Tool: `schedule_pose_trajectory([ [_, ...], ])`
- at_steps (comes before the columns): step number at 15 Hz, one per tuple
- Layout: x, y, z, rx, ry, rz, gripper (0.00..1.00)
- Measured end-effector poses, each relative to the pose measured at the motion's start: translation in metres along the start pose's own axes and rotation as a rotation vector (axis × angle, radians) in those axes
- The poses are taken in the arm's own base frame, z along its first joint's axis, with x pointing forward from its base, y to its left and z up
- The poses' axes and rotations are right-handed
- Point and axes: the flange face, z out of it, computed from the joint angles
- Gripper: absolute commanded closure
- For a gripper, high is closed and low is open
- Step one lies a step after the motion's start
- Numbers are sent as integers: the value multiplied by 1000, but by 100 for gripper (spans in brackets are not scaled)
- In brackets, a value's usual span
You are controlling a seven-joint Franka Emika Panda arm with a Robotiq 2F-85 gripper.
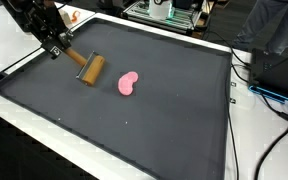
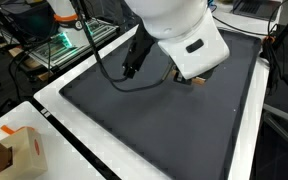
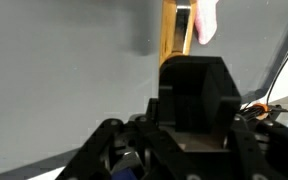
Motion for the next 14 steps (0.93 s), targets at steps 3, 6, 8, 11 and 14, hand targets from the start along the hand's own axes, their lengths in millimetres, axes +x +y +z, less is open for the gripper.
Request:
schedule_pose_trajectory([
  [3,1,1,0,-12,13,0,76],
  [6,4,0,2,-29,29,-3,76],
  [8,6,-3,3,-40,41,-9,76],
  [11,11,-11,6,-58,56,-23,76],
  [14,16,-22,8,-75,60,-45,76],
])
